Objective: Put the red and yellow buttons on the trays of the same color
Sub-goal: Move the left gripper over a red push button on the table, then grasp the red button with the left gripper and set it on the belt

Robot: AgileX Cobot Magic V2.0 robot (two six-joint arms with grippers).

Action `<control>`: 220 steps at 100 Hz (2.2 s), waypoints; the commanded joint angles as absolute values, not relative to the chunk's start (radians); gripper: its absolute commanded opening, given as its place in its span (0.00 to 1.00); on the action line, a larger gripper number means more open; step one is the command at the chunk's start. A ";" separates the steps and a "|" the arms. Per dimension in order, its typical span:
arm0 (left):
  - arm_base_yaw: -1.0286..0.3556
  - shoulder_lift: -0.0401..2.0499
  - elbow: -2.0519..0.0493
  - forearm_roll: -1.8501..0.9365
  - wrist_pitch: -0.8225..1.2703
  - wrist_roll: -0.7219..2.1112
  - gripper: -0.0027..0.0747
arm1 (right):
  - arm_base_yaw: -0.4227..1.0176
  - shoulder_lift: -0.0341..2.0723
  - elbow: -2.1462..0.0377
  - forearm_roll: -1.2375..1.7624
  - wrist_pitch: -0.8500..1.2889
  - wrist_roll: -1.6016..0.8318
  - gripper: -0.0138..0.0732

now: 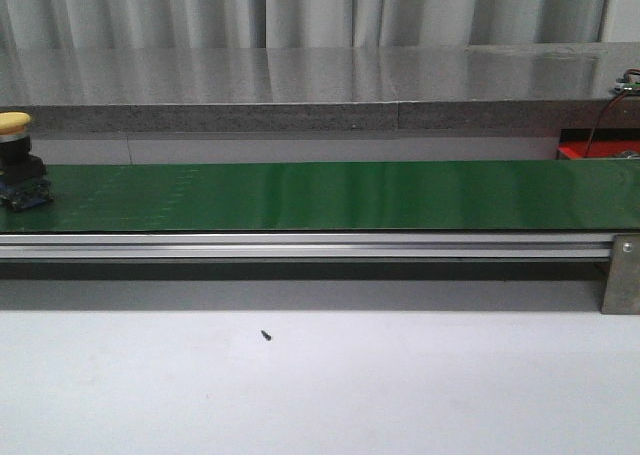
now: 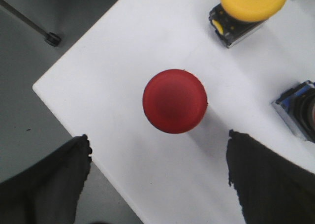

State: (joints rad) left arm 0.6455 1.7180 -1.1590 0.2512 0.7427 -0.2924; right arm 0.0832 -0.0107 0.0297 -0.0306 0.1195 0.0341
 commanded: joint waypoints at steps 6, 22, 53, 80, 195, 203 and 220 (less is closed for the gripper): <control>0.646 1.734 -1.182 0.232 0.657 -0.306 0.76 | 0.084 -0.028 0.011 -0.037 0.036 0.032 0.08; 0.646 1.770 -1.182 0.219 0.604 -0.306 0.76 | 0.084 -0.028 0.011 -0.037 0.036 0.032 0.08; 0.646 1.788 -1.182 0.213 0.515 -0.306 0.75 | 0.084 -0.028 0.011 -0.037 0.036 0.032 0.08; 0.646 1.788 -1.182 0.213 0.510 -0.306 0.72 | 0.084 -0.028 0.011 -0.037 0.036 0.032 0.08; 0.494 1.431 -1.196 0.060 0.644 -0.142 0.29 | 0.084 -0.028 0.011 -0.037 0.036 0.032 0.08; 0.435 1.427 -1.217 0.036 0.666 -0.103 0.29 | 0.084 -0.028 0.011 -0.037 0.036 0.032 0.08; 0.289 1.455 -1.262 0.027 0.689 -0.059 0.29 | 0.084 -0.028 0.011 -0.037 0.036 0.032 0.08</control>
